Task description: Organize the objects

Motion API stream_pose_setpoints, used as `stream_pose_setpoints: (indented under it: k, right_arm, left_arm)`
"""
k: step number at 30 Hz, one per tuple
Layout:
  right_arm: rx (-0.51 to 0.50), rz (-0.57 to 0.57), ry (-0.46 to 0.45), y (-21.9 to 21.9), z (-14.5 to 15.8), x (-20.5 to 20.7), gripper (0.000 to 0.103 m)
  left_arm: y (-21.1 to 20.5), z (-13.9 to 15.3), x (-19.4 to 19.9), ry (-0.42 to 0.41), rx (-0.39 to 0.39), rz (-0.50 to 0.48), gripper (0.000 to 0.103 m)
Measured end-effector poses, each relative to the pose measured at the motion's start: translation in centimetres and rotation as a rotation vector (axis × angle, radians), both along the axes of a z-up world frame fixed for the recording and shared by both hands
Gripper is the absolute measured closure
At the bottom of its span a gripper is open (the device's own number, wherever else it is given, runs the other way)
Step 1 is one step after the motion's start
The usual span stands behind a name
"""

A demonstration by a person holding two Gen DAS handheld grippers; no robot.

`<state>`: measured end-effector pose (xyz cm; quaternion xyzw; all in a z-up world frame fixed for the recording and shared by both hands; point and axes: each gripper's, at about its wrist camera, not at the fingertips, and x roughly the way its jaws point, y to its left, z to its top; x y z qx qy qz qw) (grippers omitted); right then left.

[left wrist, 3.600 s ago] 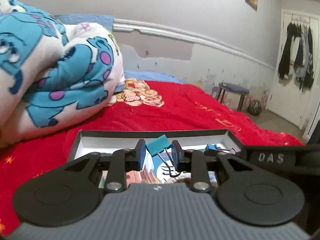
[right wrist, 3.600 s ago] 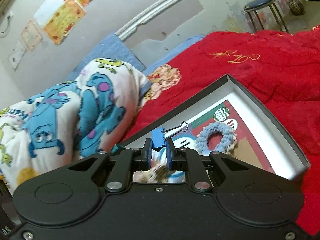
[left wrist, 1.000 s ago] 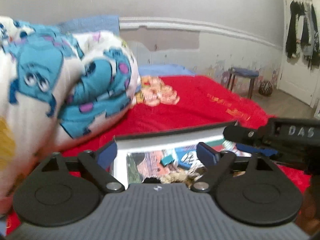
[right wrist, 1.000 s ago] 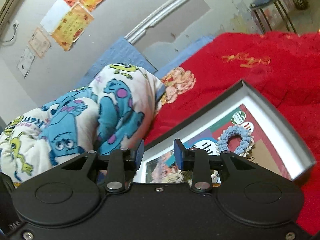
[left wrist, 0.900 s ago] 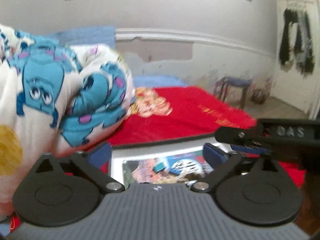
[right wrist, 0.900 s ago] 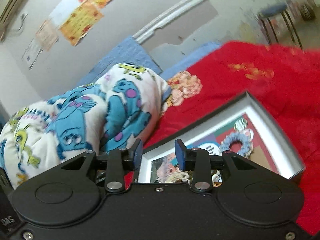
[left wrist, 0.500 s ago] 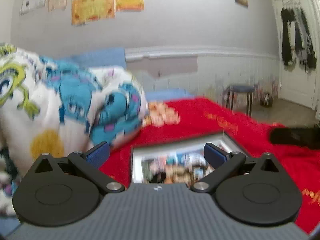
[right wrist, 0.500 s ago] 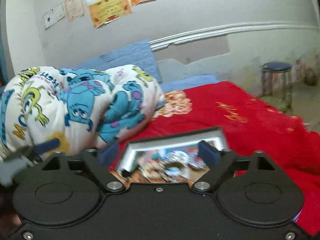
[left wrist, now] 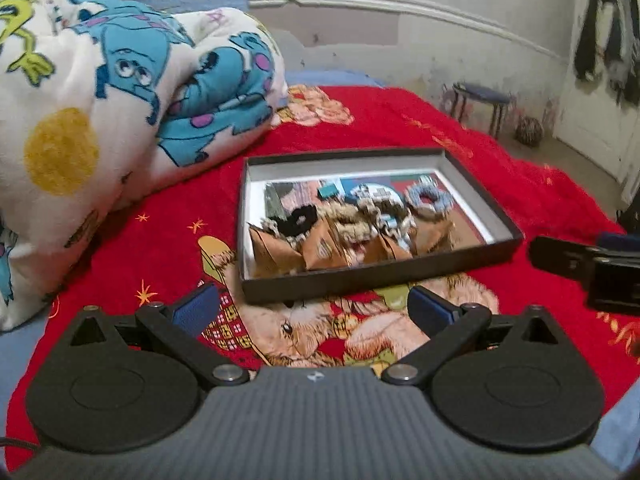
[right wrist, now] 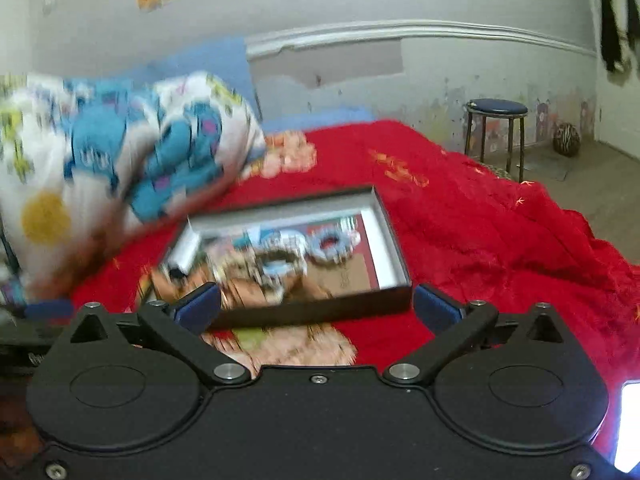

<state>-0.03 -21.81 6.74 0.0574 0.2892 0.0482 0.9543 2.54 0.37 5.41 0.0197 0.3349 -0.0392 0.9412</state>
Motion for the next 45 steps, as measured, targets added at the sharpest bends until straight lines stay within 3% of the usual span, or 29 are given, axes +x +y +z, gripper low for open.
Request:
stream_pose_setpoints:
  k: [16,26,45]
  right_arm:
    - [0.019,-0.036,0.051,0.1,-1.7,1.4,0.0]
    - [0.014,0.029,0.092,1.0,-2.6,2.0,0.0]
    - [0.021,0.026,0.165,1.0,-5.0,4.3,0.0]
  left_arm:
    - [-0.3,-1.6,0.5,0.087,-0.003,0.014,0.0]
    - [-0.7,-2.2,0.8,0.114,0.011,0.008,0.0]
    - [-0.9,-3.7,2.5,0.184,-0.009,0.021,0.0]
